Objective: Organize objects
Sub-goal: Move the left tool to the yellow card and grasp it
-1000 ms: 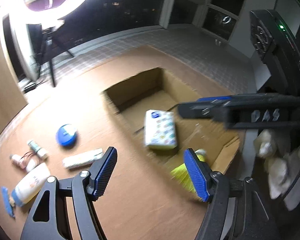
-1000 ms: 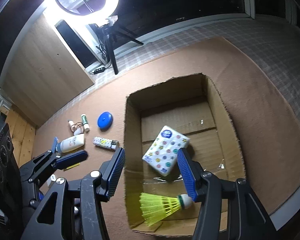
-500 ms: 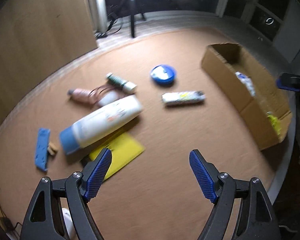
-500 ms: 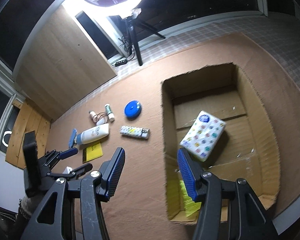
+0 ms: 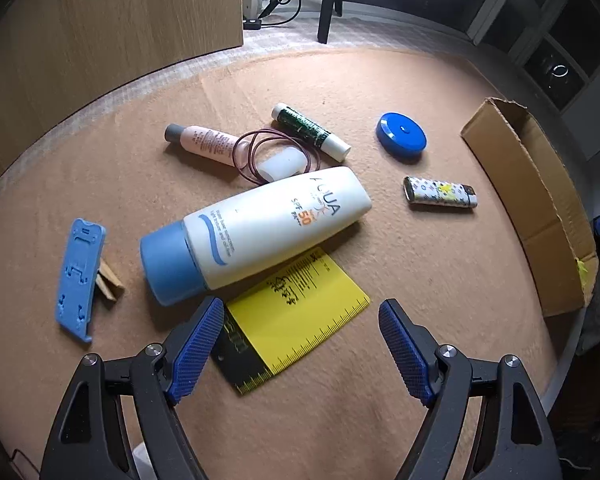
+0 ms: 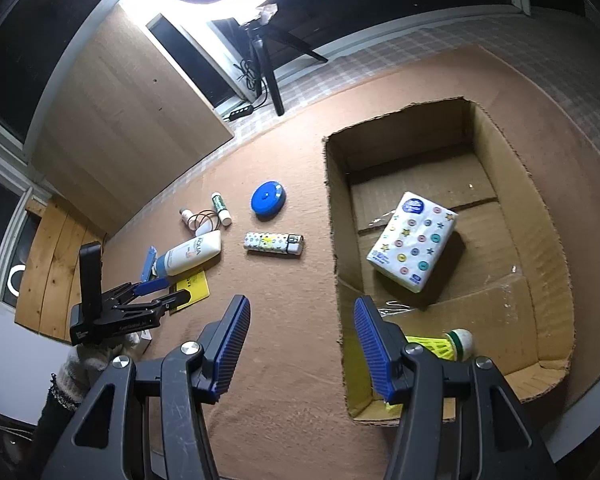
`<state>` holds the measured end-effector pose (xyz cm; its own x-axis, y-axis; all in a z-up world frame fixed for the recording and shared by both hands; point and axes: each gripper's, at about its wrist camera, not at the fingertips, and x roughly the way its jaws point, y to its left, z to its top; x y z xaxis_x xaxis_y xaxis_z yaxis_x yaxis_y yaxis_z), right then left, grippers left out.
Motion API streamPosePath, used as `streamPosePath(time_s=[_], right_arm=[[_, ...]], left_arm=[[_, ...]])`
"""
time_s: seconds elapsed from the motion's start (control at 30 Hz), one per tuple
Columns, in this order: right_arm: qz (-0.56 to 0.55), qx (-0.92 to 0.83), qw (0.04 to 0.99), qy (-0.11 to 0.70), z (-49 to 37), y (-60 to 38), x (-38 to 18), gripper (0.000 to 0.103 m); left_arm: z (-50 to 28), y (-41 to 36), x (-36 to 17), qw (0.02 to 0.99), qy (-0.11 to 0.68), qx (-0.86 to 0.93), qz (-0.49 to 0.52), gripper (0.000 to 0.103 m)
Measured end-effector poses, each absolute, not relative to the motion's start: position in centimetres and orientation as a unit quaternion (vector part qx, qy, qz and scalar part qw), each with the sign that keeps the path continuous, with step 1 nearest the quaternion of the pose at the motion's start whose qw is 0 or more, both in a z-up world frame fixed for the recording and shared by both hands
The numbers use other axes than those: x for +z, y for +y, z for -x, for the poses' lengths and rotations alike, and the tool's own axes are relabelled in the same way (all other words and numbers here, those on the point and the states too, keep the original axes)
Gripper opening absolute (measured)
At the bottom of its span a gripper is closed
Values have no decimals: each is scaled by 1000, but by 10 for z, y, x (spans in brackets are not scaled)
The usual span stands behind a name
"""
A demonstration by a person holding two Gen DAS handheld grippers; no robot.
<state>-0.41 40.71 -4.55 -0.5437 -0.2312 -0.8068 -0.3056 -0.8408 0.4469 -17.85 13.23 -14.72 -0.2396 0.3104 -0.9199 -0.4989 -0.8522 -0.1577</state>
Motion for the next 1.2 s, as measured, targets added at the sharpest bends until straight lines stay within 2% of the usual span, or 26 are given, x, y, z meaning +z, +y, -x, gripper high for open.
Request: streamPosePath(time_s=[0.53, 0.83, 0.97, 1.07, 1.2], right_arm=[[487, 824, 22, 288, 5, 411, -53, 51], [495, 820, 9, 287, 12, 401, -58, 51], [497, 821, 1, 281, 14, 394, -57, 51], [498, 821, 2, 278, 14, 392, -58, 51], [499, 820, 4, 282, 12, 395, -58, 51]], left_arm=[[187, 153, -160, 298, 86, 757, 575, 83], [184, 159, -164, 268, 135, 770, 563, 83], [190, 159, -164, 276, 128, 768, 564, 85], [189, 157, -165, 290, 115, 765, 563, 90], [182, 157, -165, 311, 111, 756, 566, 90]])
